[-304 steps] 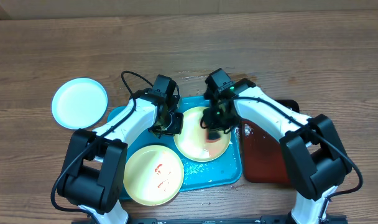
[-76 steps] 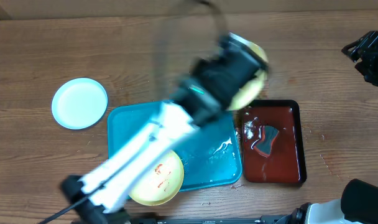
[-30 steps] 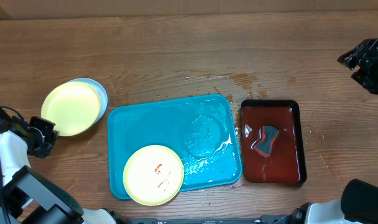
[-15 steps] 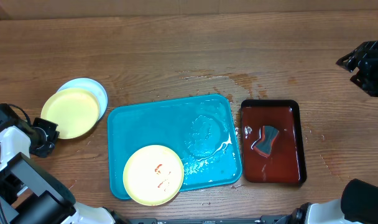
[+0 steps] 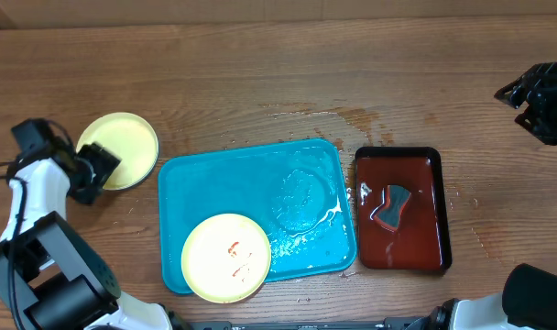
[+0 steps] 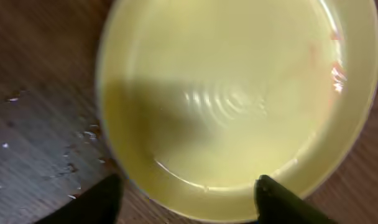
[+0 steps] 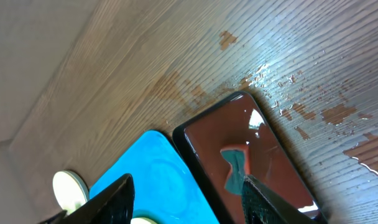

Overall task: Clean dirty plates on tray and stack at the side
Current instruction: 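Lower the yellow plate onto the white plate and open the left gripper, then move the left gripper to the lower yellow plate's rim on the teal tray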

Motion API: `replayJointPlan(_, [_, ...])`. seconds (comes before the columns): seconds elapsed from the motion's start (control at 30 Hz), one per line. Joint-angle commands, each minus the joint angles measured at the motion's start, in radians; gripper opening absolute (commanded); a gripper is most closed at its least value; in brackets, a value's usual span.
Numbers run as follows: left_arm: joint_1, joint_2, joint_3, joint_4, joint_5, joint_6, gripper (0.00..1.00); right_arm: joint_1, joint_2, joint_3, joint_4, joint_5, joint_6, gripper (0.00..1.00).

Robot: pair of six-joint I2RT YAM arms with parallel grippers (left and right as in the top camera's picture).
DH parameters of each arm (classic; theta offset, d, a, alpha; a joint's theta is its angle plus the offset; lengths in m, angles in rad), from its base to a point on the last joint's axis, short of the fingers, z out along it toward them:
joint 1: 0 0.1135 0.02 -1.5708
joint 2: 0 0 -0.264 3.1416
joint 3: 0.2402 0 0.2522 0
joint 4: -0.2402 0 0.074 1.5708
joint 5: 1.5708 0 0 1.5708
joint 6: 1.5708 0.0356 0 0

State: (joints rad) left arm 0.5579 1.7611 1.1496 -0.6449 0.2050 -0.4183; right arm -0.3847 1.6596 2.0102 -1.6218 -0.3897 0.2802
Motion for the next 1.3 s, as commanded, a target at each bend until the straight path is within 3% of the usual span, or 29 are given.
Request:
replayJointPlan(0.0, [-0.01, 0.005, 0.059, -0.034, -0.002, 0.014, 0.78, -0.002, -0.02, 0.026, -0.008, -0.008, -0.024, 0.57])
replayJointPlan(0.07, [-0.006, 0.004, 0.087, -0.068, -0.002, 0.014, 0.72, -0.002, -0.02, 0.026, -0.009, -0.008, -0.023, 0.57])
replayJointPlan(0.1, [-0.006, 0.004, 0.103, -0.088, -0.002, 0.015, 0.58, -0.002, -0.02, 0.026, -0.01, -0.008, -0.023, 0.57])
replayJointPlan(0.17, [-0.008, 0.003, 0.138, -0.135, 0.004, 0.037, 0.46, -0.002, -0.02, 0.026, -0.009, -0.008, -0.023, 0.57])
replayJointPlan(0.33, [-0.078, -0.013, 0.193, -0.241, 0.004, 0.111, 0.6, -0.002, -0.019, 0.024, -0.004, -0.005, -0.022, 0.61])
replayJointPlan(0.7, [-0.523, -0.023, 0.203, -0.362, -0.014, 0.461, 0.57, -0.002, -0.014, 0.01, 0.008, -0.005, -0.024, 0.62])
replayJointPlan(0.9, [-0.661, -0.023, 0.203, -0.455, -0.082, 0.455, 0.62, -0.002, -0.014, 0.01, -0.005, 0.0, -0.051, 0.65])
replayJointPlan(1.27, [-0.681, -0.153, 0.144, -0.535, -0.085, 0.365, 0.59, -0.002, -0.014, 0.01, -0.009, 0.014, -0.072, 0.66])
